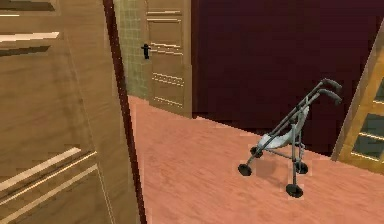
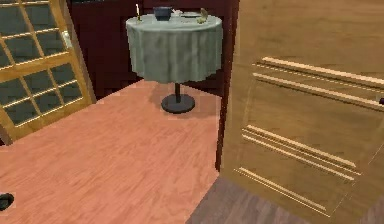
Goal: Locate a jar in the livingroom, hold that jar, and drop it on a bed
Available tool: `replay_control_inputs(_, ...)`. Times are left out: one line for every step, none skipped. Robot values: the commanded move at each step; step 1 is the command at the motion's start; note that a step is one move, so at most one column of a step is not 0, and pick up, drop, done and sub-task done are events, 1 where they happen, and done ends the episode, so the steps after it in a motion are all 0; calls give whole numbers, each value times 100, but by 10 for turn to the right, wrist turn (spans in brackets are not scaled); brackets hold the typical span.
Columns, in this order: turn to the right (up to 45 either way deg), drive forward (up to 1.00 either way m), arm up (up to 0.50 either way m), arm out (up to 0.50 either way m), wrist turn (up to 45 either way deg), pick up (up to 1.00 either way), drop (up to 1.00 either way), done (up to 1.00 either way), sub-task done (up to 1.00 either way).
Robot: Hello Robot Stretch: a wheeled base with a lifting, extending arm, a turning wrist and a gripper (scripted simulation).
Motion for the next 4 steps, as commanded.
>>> replay_control_inputs(0, 65, 0, 0, 0, 0, 0, 0, 0)
replay_control_inputs(120, 0, 0, 0, 0, 0, 0, 0, 0)
replay_control_inputs(0, 35, 0, 0, 0, 0, 0, 0, 0)
replay_control_inputs(-450, 0, 0, 0, 0, 0, 0, 0, 0)
